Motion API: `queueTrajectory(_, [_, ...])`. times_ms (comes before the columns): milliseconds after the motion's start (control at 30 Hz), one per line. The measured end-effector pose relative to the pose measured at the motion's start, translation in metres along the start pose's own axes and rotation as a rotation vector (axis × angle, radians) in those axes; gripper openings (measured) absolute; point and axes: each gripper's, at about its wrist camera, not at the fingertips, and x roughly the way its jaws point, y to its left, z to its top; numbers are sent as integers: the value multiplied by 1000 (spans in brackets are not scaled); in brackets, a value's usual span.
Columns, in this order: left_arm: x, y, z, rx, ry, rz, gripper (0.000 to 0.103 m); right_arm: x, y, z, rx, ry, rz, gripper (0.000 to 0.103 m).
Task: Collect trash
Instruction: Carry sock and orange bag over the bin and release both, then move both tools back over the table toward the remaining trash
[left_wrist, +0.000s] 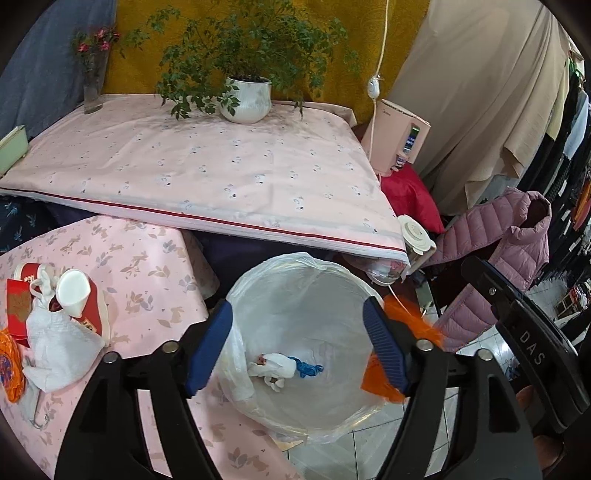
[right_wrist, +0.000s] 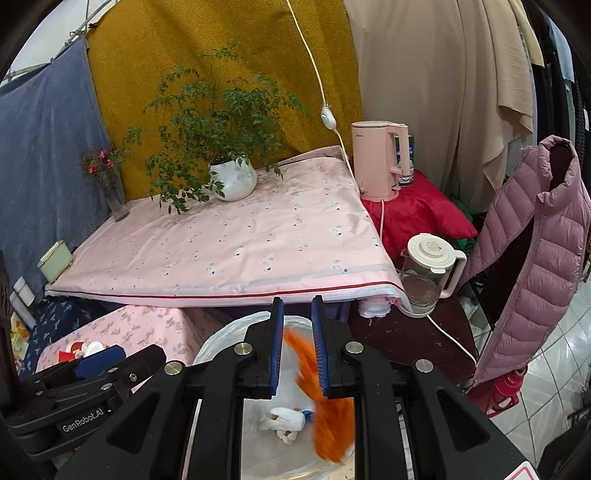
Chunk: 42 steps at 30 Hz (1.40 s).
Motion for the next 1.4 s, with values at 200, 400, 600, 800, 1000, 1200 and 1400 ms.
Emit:
queueTrajectory(200, [-5,12,-2,-16,-9,34,74,-4,13,1,-18,-13,17,42])
queueTrajectory(400, [-10,22,-3,-34,-17,53,74,-8,25,0,-35,-13,27,47])
queueTrajectory(600, [-17,31,-6,-45,-24,63,74,-11,37,-3,-49,-6,43,52])
queueTrajectory(800, [-26,47,-10,-72,-30,78,74,-13,55,-9,-77,7,67,53])
queueTrajectory(1000, [-37,74,-17,-123,-37,105,74,-13,82,-18,-106,19,97,57])
queueTrajectory(1200, [-50,112,-29,-187,-43,154,74,-10,114,-31,-139,45,145,62])
queueTrajectory(1400, [-69,157,-44,-254,-58,239,85,-6,155,-47,-189,81,198,63])
